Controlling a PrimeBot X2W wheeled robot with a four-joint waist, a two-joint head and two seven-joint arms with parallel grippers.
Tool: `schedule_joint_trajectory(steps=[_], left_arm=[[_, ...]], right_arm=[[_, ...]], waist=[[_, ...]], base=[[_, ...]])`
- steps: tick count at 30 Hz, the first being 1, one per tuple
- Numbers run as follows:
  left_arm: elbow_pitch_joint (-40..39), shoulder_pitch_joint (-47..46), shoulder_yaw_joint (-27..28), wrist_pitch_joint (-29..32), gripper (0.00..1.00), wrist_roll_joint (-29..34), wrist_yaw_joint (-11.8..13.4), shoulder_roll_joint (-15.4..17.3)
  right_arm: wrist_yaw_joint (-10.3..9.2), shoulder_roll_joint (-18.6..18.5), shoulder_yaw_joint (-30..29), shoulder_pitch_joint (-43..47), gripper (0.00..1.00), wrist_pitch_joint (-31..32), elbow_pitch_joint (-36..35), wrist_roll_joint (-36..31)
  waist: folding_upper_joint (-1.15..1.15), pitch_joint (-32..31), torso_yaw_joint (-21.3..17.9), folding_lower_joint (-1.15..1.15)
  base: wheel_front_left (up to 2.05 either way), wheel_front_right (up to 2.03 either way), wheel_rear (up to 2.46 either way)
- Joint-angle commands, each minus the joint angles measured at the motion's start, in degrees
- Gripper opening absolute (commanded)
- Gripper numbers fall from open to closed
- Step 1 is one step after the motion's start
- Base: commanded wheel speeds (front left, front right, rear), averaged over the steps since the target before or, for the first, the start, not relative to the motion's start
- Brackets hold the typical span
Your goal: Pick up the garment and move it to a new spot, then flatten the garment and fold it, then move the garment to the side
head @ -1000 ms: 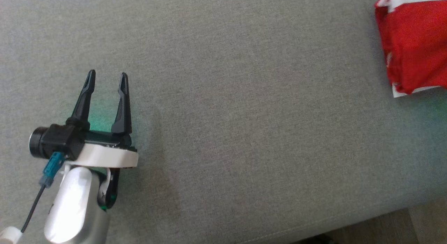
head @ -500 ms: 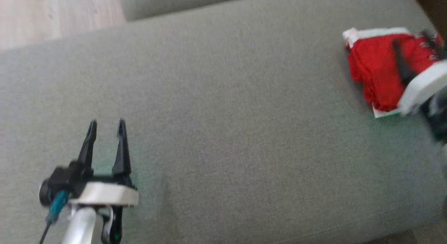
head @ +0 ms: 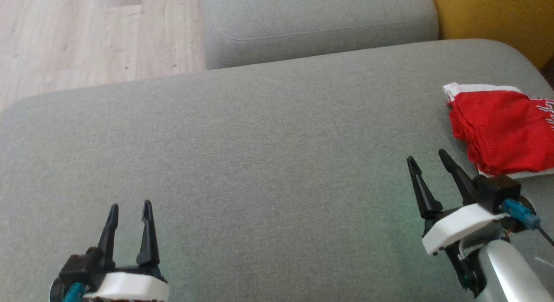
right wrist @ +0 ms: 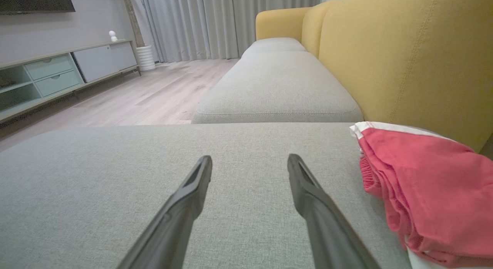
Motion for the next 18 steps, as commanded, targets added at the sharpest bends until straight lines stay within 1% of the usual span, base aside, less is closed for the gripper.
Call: schedule_joint_trajectory(steps=[1, 7, 18], left_arm=[[-1.8, -1.1, 2.5, -0.7, 1.0, 0.0, -0.1, 0.6], [-2.0, -0.4, 2.8, -0.7, 1.0, 0.3, -0.1, 0.4], [-2.0, -0.6, 3.0, -0.7, 1.0, 0.5, -0.2, 0.0]], right_arm=[[0.39, -0.1, -0.3, -0.8, 1.0, 0.5, -2.8, -0.9], [0.39, 0.7, -3.3, 1.3, 1.0, 2.4, -5.3, -2.8], [0.39, 2.3, -5.1, 3.1, 1.0, 4.0, -7.7, -3.6]], waist=[[0.0, -0.5, 0.8, 0.01], [0.0, -0.4, 1.0, 0.01], [0.0, 0.0, 0.4, 0.01]], base=[[0.0, 0.0, 0.0], [0.0, 0.0, 0.0], [0.0, 0.0, 0.0]])
